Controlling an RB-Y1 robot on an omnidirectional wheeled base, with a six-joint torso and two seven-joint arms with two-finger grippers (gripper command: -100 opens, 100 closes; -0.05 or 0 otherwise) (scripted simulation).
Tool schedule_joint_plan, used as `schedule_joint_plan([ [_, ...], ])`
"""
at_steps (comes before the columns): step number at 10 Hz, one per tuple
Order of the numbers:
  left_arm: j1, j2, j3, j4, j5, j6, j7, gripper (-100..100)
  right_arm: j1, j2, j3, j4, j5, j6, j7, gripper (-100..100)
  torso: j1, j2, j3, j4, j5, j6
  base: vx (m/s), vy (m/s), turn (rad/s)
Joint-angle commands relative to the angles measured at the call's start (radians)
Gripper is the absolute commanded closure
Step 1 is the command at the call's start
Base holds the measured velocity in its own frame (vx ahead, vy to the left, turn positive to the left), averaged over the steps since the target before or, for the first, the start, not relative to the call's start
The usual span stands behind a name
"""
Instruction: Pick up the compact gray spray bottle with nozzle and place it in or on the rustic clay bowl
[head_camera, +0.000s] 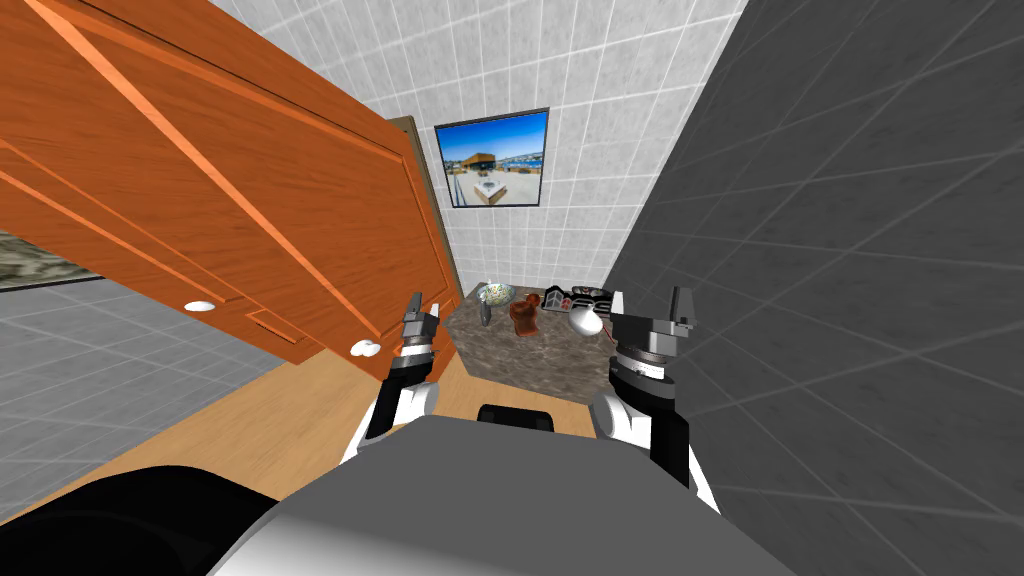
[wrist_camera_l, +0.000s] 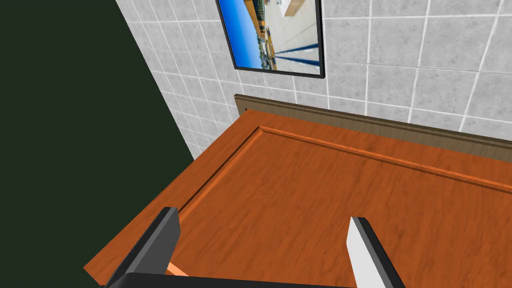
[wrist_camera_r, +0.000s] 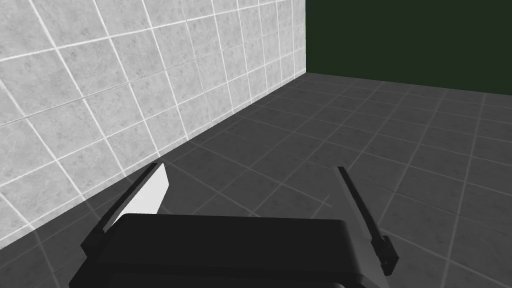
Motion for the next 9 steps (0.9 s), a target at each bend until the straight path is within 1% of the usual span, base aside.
schedule_joint_plan([
  [1,0.004,0.035,0.002,0.004,-0.003,0.006,-0.002,-100,0.000,0.000,0.000,0.000,0.000,0.000,0.000,0,0.000,0.000,0.000,0.000,0.000,0.000,0.004,-0.010,-0.036],
  [5,0.025,0.139,0.014,0.026,-0.022,0.039,-0.014,-100,0.000,0.000,0.000,0.000,0.000,0.000,0.000,0,-0.002,-0.001,0.000,0.000,0.000,0.000,0.009,-0.032,-0.060],
  [9,0.056,0.241,0.032,0.060,-0.051,0.088,-0.032,-100,0.000,0.000,0.000,0.000,0.000,0.000,0.000,0,-0.003,-0.001,0.000,0.000,-0.001,0.000,0.014,-0.045,-0.094],
])
